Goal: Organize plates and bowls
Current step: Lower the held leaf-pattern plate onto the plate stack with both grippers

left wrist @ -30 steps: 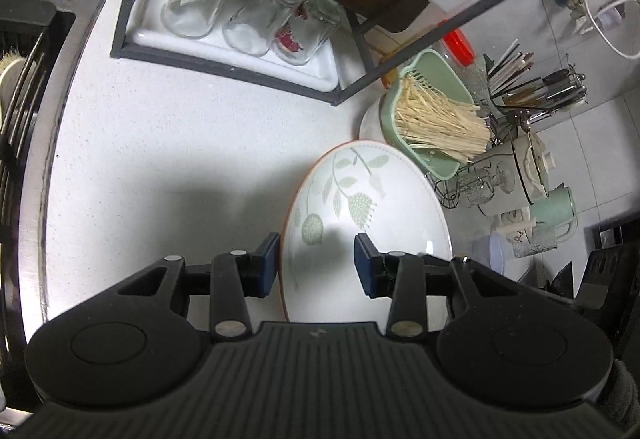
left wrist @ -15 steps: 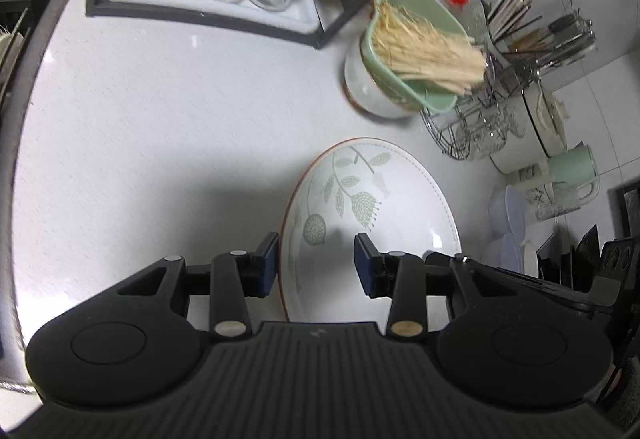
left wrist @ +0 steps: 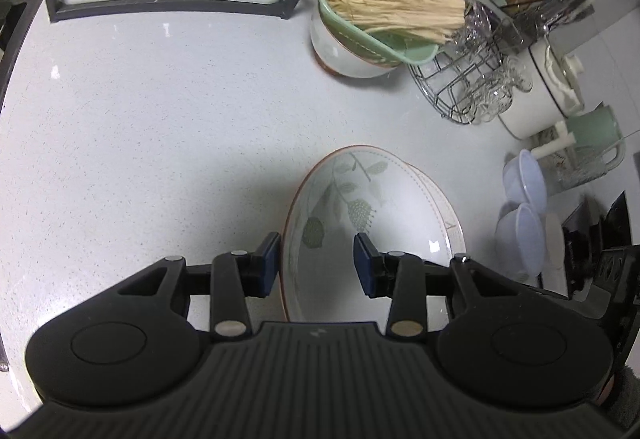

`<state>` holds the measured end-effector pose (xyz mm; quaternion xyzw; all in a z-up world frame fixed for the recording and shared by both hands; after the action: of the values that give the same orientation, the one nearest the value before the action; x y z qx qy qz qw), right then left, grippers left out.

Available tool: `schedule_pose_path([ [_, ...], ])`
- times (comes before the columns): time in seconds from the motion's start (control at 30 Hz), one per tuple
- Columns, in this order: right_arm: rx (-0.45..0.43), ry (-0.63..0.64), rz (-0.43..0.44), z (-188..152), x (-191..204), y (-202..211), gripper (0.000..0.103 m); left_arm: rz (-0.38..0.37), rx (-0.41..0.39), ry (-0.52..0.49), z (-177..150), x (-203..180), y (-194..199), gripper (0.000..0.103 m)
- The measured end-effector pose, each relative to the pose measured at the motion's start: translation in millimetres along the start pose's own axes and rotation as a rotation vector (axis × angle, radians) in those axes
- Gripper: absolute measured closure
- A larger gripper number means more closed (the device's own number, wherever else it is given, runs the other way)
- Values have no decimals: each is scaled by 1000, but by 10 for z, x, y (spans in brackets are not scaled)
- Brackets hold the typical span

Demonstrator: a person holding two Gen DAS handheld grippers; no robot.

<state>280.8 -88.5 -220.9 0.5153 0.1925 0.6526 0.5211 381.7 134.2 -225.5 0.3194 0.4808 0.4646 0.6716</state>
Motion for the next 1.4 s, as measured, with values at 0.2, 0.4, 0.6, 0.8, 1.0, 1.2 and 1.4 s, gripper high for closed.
schedule_pose_path([
  [0.2,-17,-19,23,-24,-117,-46,82,65,-1,-46,23,-119,-96,59],
  [0.4,-30,33,-2,94,-111,-75,82,121,18,-45,53,-145,-195,59],
  [0.6,-30,93,-29,137,-133,-48,82,149,27,-42,27,-170,-265,59],
  [0.8,-24,111,-38,121,-157,-4,83,194,51,-84,7,-235,-341,59],
  [1.0,-28,83,-27,106,-194,59,83,241,66,-140,-47,-297,-396,59],
  [1.2,-41,53,-10,73,-231,117,83,271,89,-184,-75,-336,-459,59],
  [1.4,-61,8,5,69,-278,186,83,300,105,-207,-85,-395,-535,59],
])
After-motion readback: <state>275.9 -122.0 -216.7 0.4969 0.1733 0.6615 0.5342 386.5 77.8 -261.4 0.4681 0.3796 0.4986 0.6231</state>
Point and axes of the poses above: each gripper's, at about its wrist camera, not at the fingertips, and y roughly against the way its jaws point, x to its left, z to its top, the point moved 9 cm from there along -y, roughly the way its jaws point, and after that the axes turned 6 degrees about z, right-handed, at the moved point
